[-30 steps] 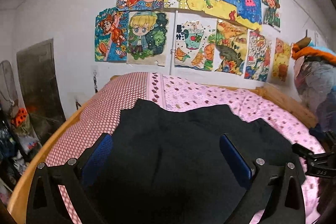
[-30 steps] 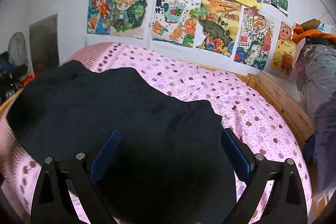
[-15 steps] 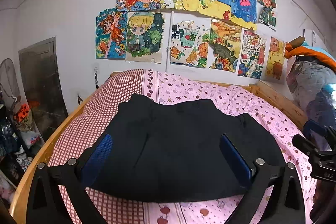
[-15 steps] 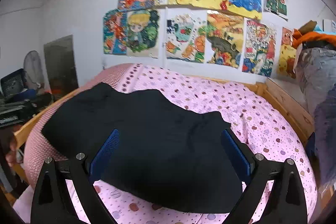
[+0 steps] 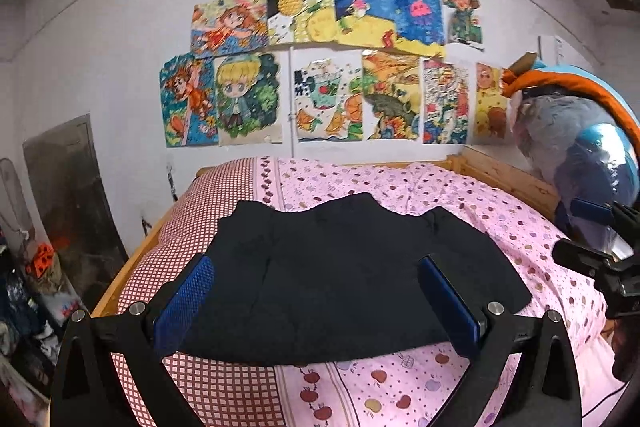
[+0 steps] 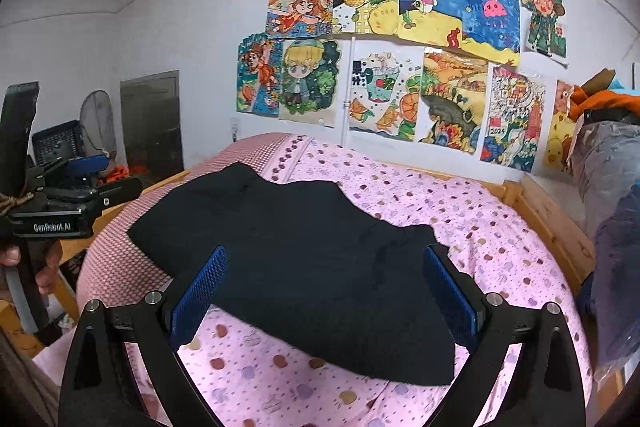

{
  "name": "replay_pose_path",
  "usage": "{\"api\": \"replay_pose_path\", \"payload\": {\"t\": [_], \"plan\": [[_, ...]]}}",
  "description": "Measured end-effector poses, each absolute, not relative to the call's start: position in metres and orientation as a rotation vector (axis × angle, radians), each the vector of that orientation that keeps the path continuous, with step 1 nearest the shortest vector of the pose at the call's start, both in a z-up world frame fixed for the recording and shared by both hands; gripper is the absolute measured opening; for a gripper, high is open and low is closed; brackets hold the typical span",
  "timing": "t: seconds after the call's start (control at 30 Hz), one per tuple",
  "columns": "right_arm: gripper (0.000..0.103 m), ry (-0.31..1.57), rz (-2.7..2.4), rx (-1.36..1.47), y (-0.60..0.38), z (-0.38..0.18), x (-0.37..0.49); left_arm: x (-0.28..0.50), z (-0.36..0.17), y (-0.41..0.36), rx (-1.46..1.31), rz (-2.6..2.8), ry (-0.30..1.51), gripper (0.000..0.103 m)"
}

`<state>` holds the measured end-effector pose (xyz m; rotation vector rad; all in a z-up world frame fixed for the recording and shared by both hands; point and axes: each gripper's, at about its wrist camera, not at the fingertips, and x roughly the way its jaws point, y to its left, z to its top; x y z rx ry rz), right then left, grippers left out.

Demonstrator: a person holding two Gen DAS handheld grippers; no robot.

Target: Fold large clothes

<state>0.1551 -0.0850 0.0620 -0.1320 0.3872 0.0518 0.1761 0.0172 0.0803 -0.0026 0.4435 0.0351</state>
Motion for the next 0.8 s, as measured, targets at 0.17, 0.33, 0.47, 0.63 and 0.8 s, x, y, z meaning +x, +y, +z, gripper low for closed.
{"api": "replay_pose_path", "payload": {"t": [0.17,0.33,0.47,0.63,0.8], "plan": [[0.095,0.361,0.105,-0.087,-0.085,0.055,0.142,0.165,0.073,0.018,-0.013,0.024,0.455,0.103],[0.095,0.336,0.098,-0.091,-0.085,0.046,0.137,0.156,0.059,0.026,-0.046,0.065,0.402,0.103],[0.095,0.328,0.082,-0.092,-0.086,0.038,0.137,0.157,0.048,0.032,-0.072,0.093,0.396,0.103],[0.1,0.342,0.04,-0.06,-0.091,0.022,0.14,0.158,0.034,0.032,-0.056,0.112,0.41,0.103],[0.1,0.349,0.016,-0.068,-0.094,0.001,0.14,0.161,0.02,0.033,-0.055,0.119,0.437,0.103]]}}
